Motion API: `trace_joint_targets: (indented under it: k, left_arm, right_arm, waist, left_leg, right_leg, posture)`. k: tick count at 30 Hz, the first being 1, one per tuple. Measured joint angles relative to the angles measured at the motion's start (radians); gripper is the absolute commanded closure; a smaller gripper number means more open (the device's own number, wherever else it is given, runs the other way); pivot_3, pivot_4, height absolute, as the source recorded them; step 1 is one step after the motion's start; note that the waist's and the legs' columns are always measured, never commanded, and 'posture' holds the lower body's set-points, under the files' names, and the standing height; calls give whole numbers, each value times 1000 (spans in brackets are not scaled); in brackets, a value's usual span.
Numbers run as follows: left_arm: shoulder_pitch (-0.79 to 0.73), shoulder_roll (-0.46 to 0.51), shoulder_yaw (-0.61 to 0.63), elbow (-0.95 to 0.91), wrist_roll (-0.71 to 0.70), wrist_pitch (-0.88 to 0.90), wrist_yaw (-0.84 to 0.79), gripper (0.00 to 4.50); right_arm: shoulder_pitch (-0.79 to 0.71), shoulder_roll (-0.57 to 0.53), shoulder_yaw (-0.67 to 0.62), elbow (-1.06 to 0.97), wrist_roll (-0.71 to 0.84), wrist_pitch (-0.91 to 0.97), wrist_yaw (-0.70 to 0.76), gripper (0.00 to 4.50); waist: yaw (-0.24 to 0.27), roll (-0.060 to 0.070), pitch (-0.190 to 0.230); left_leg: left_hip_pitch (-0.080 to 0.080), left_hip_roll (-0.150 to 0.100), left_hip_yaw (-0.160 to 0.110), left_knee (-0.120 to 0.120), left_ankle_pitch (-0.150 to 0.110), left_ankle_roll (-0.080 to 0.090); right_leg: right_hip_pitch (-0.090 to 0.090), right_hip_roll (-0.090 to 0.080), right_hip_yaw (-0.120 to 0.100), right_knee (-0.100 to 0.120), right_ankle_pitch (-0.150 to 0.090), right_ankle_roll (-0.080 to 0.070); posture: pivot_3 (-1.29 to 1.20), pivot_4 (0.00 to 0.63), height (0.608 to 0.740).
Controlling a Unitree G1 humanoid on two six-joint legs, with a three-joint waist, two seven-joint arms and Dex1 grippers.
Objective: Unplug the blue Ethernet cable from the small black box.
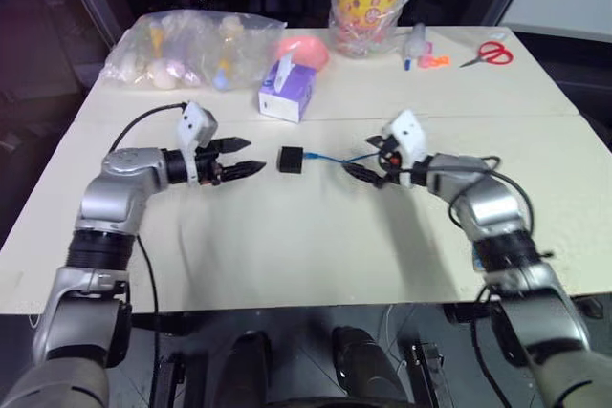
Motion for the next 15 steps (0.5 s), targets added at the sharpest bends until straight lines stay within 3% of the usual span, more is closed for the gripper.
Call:
trace_joint_targets:
  k: [4, 9, 12, 15]
  left_arm:
    - [61, 56, 8, -71, -15, 57, -36, 1157]
    - [154, 62, 30, -152, -25, 100, 7, 1157]
    - [188, 61, 50, -201, -38, 118, 41, 1130]
    - [210, 53, 54, -239, -51, 127, 70, 1130]
  right_arm:
    - [-184, 102, 53, 365, -86, -148, 93, 0]
    - [-311, 194, 72, 673, -174, -274, 147, 0]
    - [-369, 228, 67, 781, -214, -322, 125, 897]
    - [-395, 257, 64, 836, -251, -360, 87, 2426]
  waist:
    - [-9, 0, 0]
    - [-8, 0, 0]
    - [-13, 0, 0]
    - [-19, 1, 0]
  left_leg:
    - [0, 0, 0, -2, 0, 0]
    - [-1, 0, -1, -1, 0, 0]
    - [0, 0, -1, -1, 0, 0]
    - [2, 0, -1, -1, 0, -1]
  right_leg:
    - [-1, 0, 0, 1, 0, 0]
    - [-1, -1, -1, 1, 0, 0]
    - [-1, -1, -1, 3, 0, 0]
    - [0, -1, -1, 5, 0, 0]
  posture:
    - [0, 150, 740]
    - [0, 150, 740]
    - [0, 150, 740]
    - [0, 150, 740]
